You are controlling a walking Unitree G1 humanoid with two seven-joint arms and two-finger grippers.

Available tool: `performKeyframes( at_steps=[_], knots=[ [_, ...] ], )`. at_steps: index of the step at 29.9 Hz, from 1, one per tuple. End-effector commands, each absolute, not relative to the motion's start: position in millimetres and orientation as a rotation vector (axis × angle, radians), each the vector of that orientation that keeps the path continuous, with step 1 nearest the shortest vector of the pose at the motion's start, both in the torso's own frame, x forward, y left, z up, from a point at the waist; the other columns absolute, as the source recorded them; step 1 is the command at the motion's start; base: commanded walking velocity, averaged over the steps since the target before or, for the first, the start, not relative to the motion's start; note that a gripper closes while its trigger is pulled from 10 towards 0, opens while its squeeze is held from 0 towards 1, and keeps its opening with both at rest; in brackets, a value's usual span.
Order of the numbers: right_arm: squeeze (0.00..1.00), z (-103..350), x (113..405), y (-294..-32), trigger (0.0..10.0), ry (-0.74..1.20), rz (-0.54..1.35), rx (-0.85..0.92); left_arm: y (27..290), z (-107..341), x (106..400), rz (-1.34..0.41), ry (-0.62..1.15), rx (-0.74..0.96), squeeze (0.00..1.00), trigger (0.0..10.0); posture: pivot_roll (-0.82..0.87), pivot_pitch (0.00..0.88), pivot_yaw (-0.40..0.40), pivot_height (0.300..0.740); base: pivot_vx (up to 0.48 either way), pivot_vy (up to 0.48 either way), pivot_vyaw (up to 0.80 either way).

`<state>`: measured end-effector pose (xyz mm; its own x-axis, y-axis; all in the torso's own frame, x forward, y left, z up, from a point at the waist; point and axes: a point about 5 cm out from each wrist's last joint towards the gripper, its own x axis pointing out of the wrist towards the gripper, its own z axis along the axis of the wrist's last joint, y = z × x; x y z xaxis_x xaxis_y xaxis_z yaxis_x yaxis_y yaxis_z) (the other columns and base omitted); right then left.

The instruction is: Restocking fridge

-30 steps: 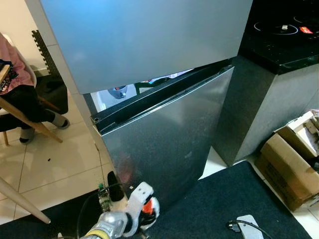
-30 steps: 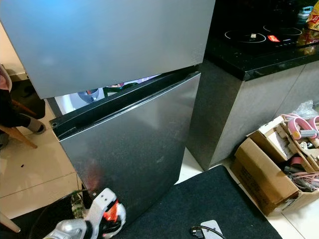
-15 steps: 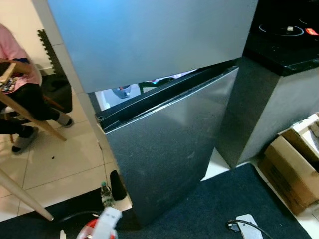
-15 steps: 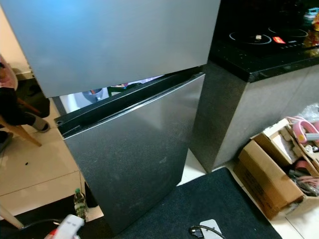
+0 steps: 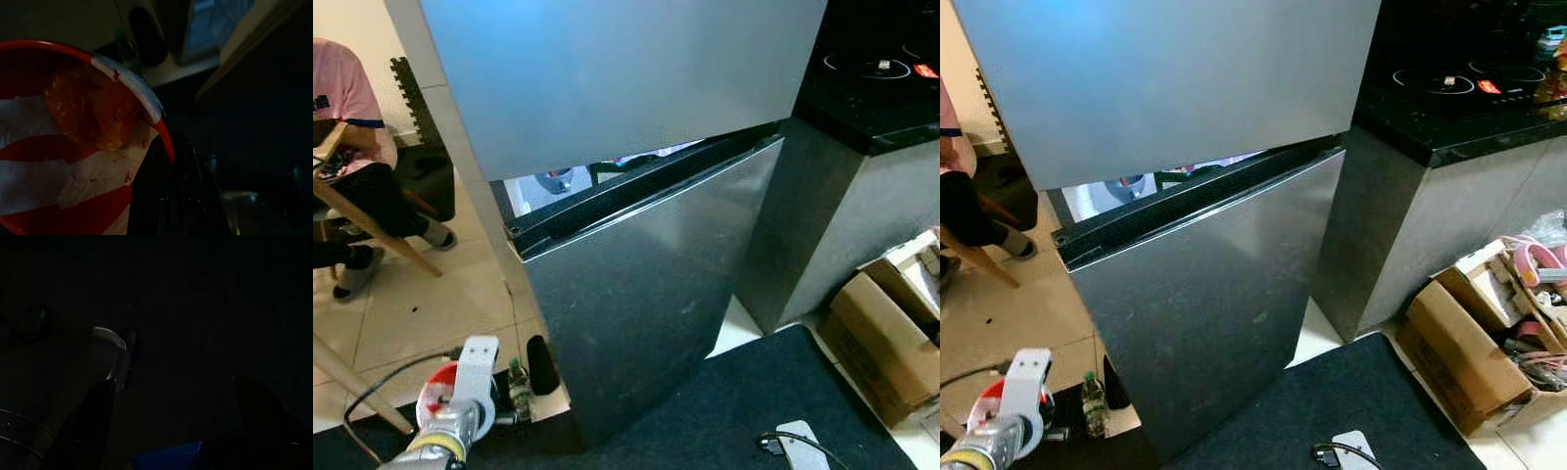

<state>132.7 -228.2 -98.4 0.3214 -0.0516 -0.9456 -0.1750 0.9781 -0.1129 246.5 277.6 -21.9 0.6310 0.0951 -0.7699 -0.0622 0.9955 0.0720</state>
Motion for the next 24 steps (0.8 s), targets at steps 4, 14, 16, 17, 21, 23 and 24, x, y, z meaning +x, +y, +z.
performKeyframes(
  at_steps=[4, 14, 16, 17, 21, 23, 24],
  knots=[
    [0.00, -97.8, 133.9, -229.4, 10.0, 1.246, 0.096, -0.236, 296.7, 5.2, 268.4, 0.156, 0.807, 0.105, 0.00, 10.0, -0.04, 0.000, 0.005, 0.740, 0.000, 0.000, 0.00],
    [0.00, -97.9, 133.9, -229.1, 10.0, 1.242, 0.088, -0.231, 294.1, 27.2, 292.8, 0.192, 0.720, 0.066, 0.00, 10.0, -0.05, 0.000, 0.008, 0.740, 0.000, 0.000, 0.00],
    [0.00, -98.0, 134.0, -228.6, 10.0, 1.241, 0.091, -0.233, 283.2, 30.4, 301.0, 0.156, 0.691, 0.008, 0.00, 10.0, -0.05, 0.000, 0.007, 0.740, 0.000, 0.000, 0.00],
    [0.00, -98.0, 134.0, -228.6, 10.0, 1.241, 0.091, -0.233, 283.2, 30.4, 301.0, 0.156, 0.691, 0.008, 0.00, 10.0, -0.05, 0.000, 0.007, 0.740, 0.000, 0.000, 0.00],
    [0.00, -98.0, 134.2, -228.1, 10.0, 1.240, 0.090, -0.234, 263.9, 27.9, 306.8, 0.065, 0.699, -0.022, 0.00, 10.0, -0.05, 0.000, 0.007, 0.740, 0.000, 0.000, 0.00],
    [0.00, -98.1, 134.2, -227.9, 10.0, 1.242, 0.092, -0.236, 257.2, 26.2, 307.8, 0.033, 0.706, -0.017, 0.00, 10.0, -0.05, 0.000, 0.008, 0.740, 0.000, 0.000, 0.00],
    [0.00, -98.1, 134.1, -227.8, 10.0, 1.242, 0.092, -0.236, 254.9, 25.5, 308.0, 0.023, 0.707, -0.015, 0.00, 10.0, -0.05, 0.000, 0.008, 0.740, 0.000, 0.000, 0.00]
  ],
)
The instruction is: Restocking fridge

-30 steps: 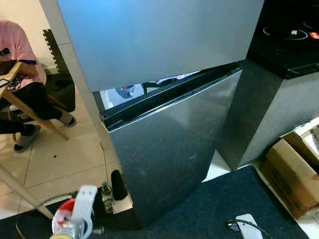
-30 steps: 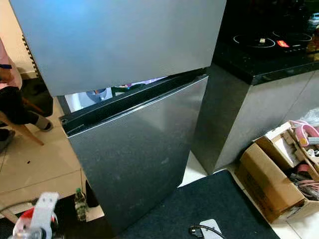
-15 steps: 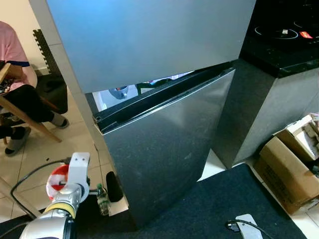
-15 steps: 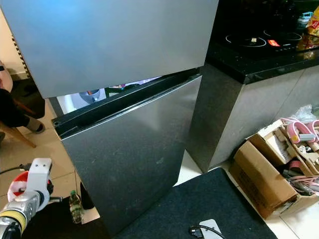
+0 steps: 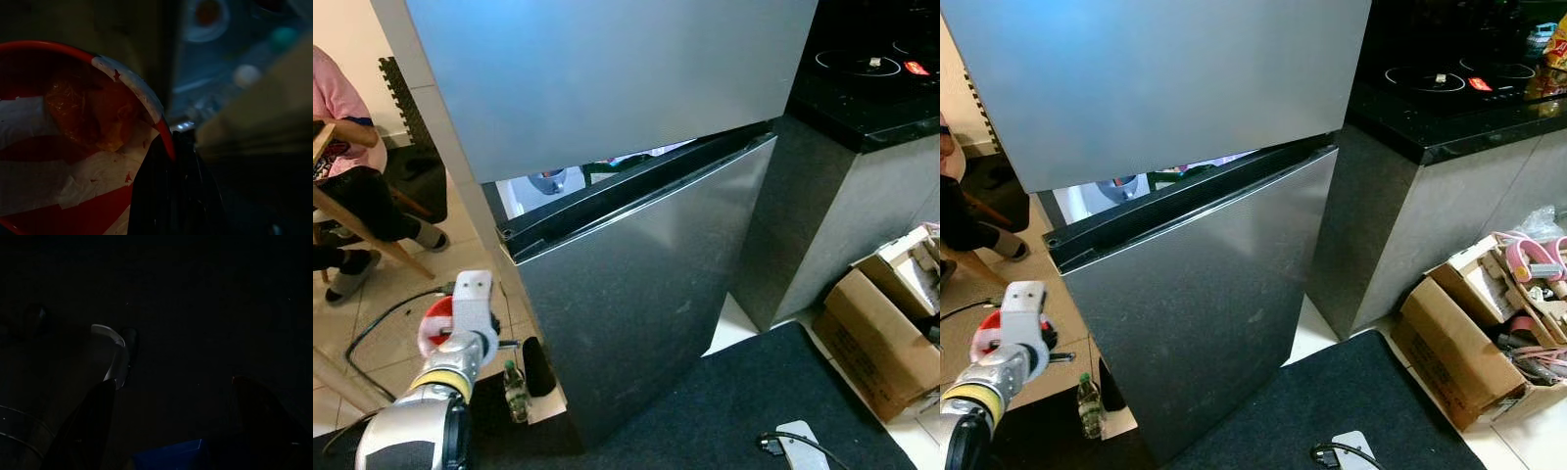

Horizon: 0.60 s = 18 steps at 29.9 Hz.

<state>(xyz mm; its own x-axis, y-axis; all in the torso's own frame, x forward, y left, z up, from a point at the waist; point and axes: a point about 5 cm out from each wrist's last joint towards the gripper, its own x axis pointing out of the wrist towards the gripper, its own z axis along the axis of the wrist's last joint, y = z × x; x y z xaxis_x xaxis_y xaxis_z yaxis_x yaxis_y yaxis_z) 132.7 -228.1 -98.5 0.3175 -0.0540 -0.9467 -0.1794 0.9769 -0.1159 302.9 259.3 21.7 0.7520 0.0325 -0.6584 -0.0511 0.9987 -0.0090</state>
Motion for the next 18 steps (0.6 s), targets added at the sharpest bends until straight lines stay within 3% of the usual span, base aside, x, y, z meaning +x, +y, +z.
performKeyframes(
  at_steps=[1, 18],
  knots=[
    [0.00, -98.1, 134.1, -227.8, 10.0, 1.242, 0.092, -0.236, 254.9, 25.5, 308.0, 0.023, 0.707, -0.015, 0.00, 10.0, -0.05, 0.000, 0.008, 0.740, 0.000, 0.000, 0.00],
    [0.00, -98.2, 134.1, -227.6, 10.0, 1.246, 0.100, -0.245, 201.4, 10.9, 307.7, -0.249, 0.759, 0.007, 0.00, 10.0, -0.04, 0.000, 0.005, 0.740, 0.000, 0.000, 0.00]
  ],
)
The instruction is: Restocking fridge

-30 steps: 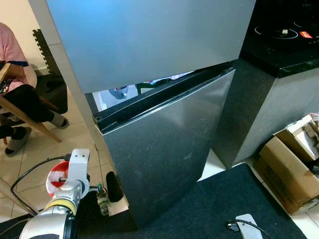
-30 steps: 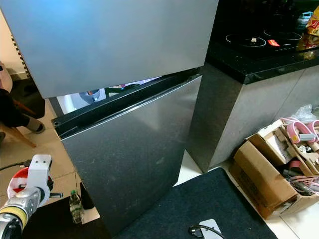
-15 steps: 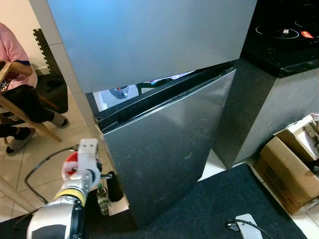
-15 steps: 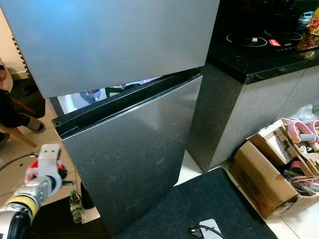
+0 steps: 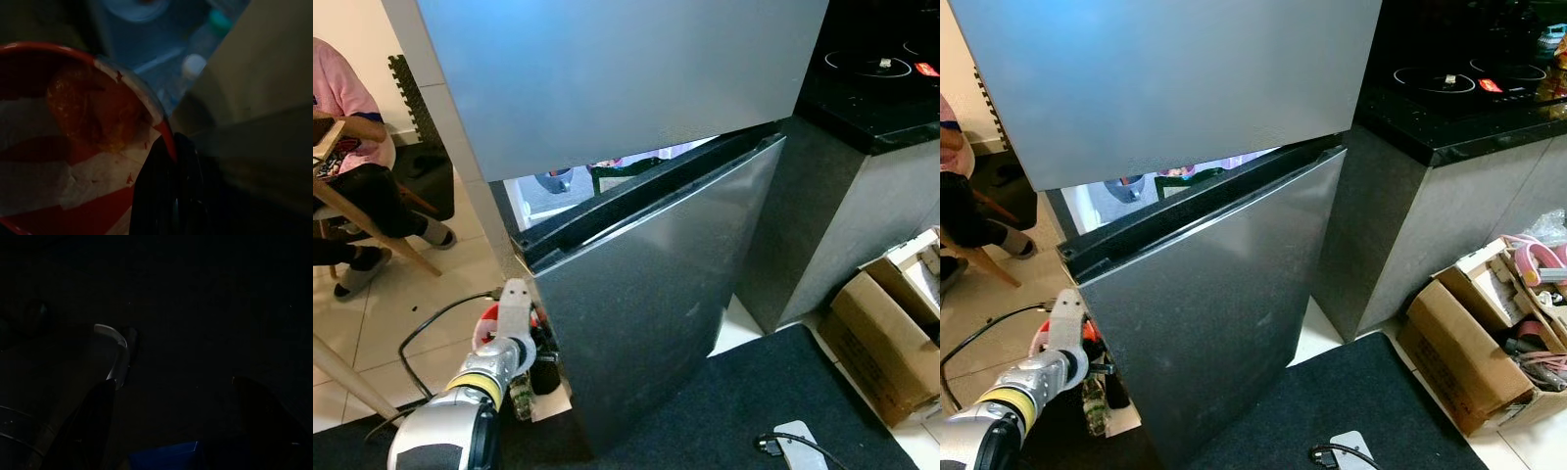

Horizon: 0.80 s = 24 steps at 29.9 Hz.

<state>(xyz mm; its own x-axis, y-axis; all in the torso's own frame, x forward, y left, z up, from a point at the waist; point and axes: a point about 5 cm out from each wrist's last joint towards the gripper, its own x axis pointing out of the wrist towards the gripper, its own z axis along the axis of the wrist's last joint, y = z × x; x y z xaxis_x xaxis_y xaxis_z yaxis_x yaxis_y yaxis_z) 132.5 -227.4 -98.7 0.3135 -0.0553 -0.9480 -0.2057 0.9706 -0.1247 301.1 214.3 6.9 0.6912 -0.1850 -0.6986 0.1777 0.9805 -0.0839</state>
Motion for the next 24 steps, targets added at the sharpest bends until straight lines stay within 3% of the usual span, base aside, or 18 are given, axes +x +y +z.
performKeyframes(
  at_steps=[1, 12, 14, 24],
  knots=[
    [0.00, -98.1, 134.2, -227.7, 10.0, 1.247, 0.103, -0.248, 198.5, 10.1, 307.4, -0.262, 0.761, 0.009, 0.00, 10.0, -0.04, 0.000, 0.005, 0.740, 0.000, 0.000, 0.00],
    [0.00, -98.3, 133.5, -227.7, 10.0, 1.251, 0.122, -0.267, 155.8, -22.4, 276.7, -0.446, 0.867, -0.016, 0.00, 10.0, -0.04, 0.000, 0.019, 0.740, 0.000, 0.000, 0.00],
    [0.00, -98.5, 133.0, -227.5, 10.0, 1.255, 0.135, -0.281, 148.4, -38.7, 255.6, -0.491, 0.933, -0.045, 0.00, 10.0, -0.04, 0.000, 0.022, 0.740, 0.000, 0.000, 0.00],
    [0.00, -98.5, 133.0, -227.6, 10.0, 1.254, 0.135, -0.281, 168.1, -62.3, 220.7, -0.386, 1.031, -0.087, 0.00, 10.0, -0.03, 0.000, 0.020, 0.740, 0.000, 0.000, 0.00]
  ],
)
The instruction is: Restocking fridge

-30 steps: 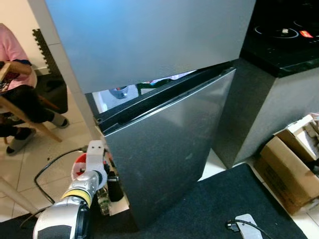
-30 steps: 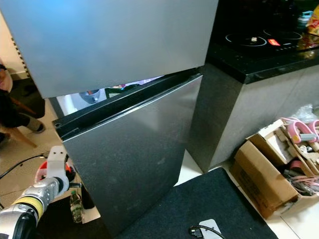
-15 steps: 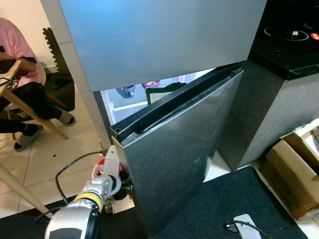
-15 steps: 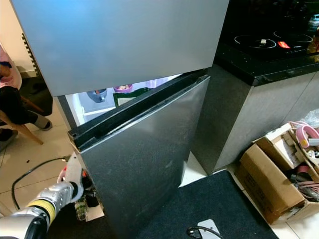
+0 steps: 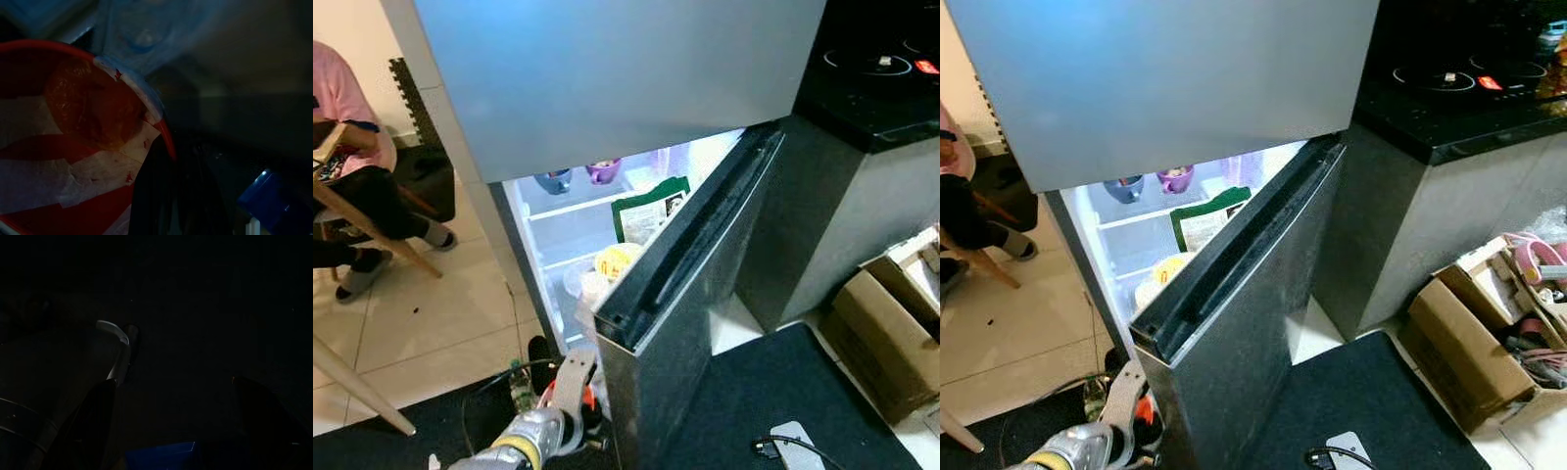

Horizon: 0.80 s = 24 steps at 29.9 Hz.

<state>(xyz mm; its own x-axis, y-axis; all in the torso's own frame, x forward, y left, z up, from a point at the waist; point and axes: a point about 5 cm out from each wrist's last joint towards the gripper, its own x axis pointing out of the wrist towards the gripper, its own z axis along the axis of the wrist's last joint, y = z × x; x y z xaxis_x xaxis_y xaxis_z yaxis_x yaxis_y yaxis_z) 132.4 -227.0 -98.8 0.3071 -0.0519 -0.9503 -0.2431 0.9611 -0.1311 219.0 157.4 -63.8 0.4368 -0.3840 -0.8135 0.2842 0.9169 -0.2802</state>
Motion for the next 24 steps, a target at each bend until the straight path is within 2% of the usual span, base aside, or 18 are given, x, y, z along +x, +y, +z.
performKeyframes(
  at_steps=[1, 8, 11, 14, 22, 24],
  knots=[
    [0.00, -98.5, 132.8, -227.6, 10.0, 1.254, 0.136, -0.280, 181.3, -69.0, 207.9, -0.322, 1.065, -0.089, 0.00, 10.0, -0.03, 0.000, 0.019, 0.740, 0.000, 0.000, 0.00],
    [0.00, -98.5, 132.6, -227.6, 10.0, 1.256, 0.146, -0.286, 207.9, -83.2, 174.2, -0.213, 1.156, -0.052, 0.00, 10.0, -0.03, 0.000, 0.019, 0.740, 0.000, 0.000, 0.00],
    [0.00, -98.5, 132.7, -227.8, 10.0, 1.256, 0.146, -0.287, 210.2, -85.0, 169.8, -0.199, 1.168, -0.044, 0.00, 10.0, -0.02, 0.000, 0.017, 0.740, 0.000, 0.000, 0.00],
    [0.00, -98.3, 132.9, -228.5, 10.0, 1.255, 0.143, -0.291, 218.4, -91.6, 152.3, -0.131, 1.206, -0.019, 0.00, 10.0, -0.02, 0.000, 0.015, 0.740, 0.000, 0.000, 0.00],
    [0.00, -98.3, 132.9, -228.5, 10.0, 1.255, 0.143, -0.291, 218.4, -91.6, 152.3, -0.131, 1.206, -0.019, 0.00, 10.0, -0.02, 0.000, 0.015, 0.740, 0.000, 0.000, 0.00],
    [0.00, -98.0, 133.3, -229.3, 10.0, 1.255, 0.134, -0.293, 221.6, -98.4, 133.6, -0.051, 1.241, -0.038, 0.00, 10.0, -0.02, 0.000, 0.008, 0.740, 0.000, 0.000, 0.00]
  ],
)
